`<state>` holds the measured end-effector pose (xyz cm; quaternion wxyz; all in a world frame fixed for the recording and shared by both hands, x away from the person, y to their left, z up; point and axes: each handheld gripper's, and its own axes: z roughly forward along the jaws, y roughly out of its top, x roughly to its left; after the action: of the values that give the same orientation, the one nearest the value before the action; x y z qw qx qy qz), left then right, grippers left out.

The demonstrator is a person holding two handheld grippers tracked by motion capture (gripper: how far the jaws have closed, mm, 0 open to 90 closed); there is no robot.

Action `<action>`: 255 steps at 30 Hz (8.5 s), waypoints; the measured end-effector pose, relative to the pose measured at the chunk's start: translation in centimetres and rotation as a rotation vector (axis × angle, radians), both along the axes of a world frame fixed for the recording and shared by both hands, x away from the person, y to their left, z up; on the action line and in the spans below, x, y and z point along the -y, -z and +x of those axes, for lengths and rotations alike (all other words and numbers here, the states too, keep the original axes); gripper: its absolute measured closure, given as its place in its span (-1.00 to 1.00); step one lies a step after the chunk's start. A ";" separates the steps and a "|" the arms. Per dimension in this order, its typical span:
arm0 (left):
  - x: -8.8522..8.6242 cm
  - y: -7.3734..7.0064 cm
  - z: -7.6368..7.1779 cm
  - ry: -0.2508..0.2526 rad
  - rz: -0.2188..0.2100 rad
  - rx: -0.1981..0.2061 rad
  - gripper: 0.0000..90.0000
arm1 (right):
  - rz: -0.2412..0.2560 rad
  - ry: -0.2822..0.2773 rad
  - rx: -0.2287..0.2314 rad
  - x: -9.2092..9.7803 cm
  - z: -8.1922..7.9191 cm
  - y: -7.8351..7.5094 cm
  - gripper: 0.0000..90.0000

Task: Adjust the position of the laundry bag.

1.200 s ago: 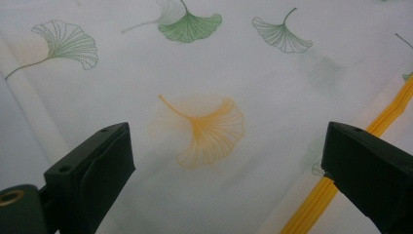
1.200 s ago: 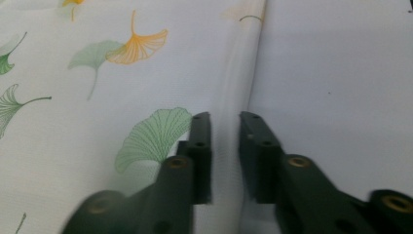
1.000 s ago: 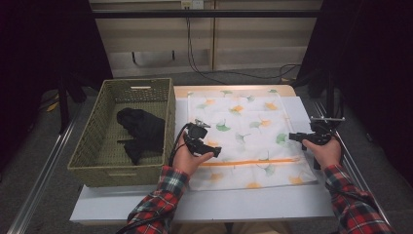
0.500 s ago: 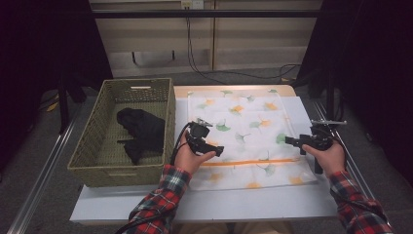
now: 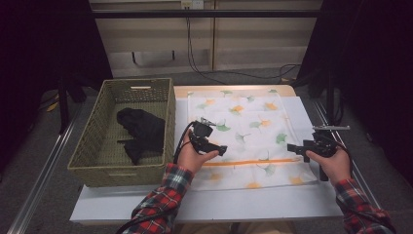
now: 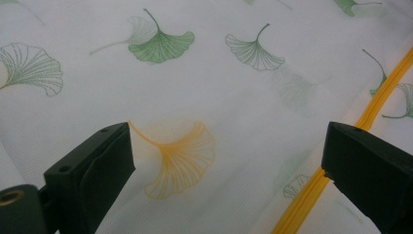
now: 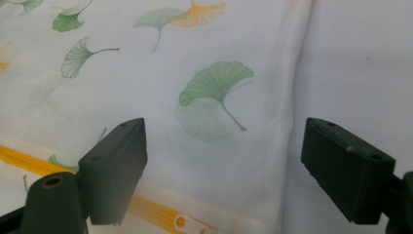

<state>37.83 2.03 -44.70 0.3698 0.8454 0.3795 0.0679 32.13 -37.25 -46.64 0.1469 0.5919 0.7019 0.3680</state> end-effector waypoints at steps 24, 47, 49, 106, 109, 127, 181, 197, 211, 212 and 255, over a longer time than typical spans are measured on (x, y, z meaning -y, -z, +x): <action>1.5 -0.2 -0.1 0.039 -0.011 -0.001 -0.90 | -0.019 -0.002 -0.023 1.5 -3.0 0.0 -0.49; 1.9 0.0 -0.4 0.060 0.011 -0.003 -0.90 | -0.048 -0.014 -0.061 1.4 -3.4 0.7 0.13; 1.9 -0.1 -0.4 0.051 0.007 -0.004 -0.90 | -0.060 -0.020 -0.062 1.1 -3.4 0.7 0.20; 3.7 -0.4 -0.8 0.134 -0.042 -0.073 -0.90 | 0.189 -0.076 -0.048 0.3 -2.3 -2.1 0.91; 4.0 -0.5 -0.9 0.140 -0.050 -0.077 -0.90 | 0.219 -0.083 -0.041 0.2 -2.3 -2.3 0.91; 6.2 -0.5 -1.4 0.176 -0.097 -0.093 -0.87 | 0.221 -0.107 -0.023 -0.4 -2.0 -3.1 0.90; 12.3 -0.2 -1.7 0.330 -0.199 -0.095 0.15 | 0.246 -0.131 -0.013 -2.1 -1.7 -3.1 0.90; 13.4 0.4 -1.4 0.337 -0.202 -0.092 0.42 | 0.250 -0.140 -0.011 -2.5 -1.7 -3.2 0.90; 14.0 0.0 -1.8 0.346 -0.211 -0.137 0.84 | 0.245 -0.144 -0.009 -2.7 -1.7 -3.2 0.90; 14.0 0.0 -1.8 0.346 -0.211 -0.141 0.86 | 0.245 -0.144 -0.009 -2.7 -1.8 -3.2 0.90; 14.7 -1.1 -2.3 0.239 -0.192 -0.196 1.00 | 0.274 -0.122 -0.020 -2.8 -2.1 -3.2 0.91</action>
<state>35.49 -12.69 -43.64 0.4153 0.8479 0.3155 -0.0957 30.00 -34.46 -43.41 0.0350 0.5661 0.6812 0.4629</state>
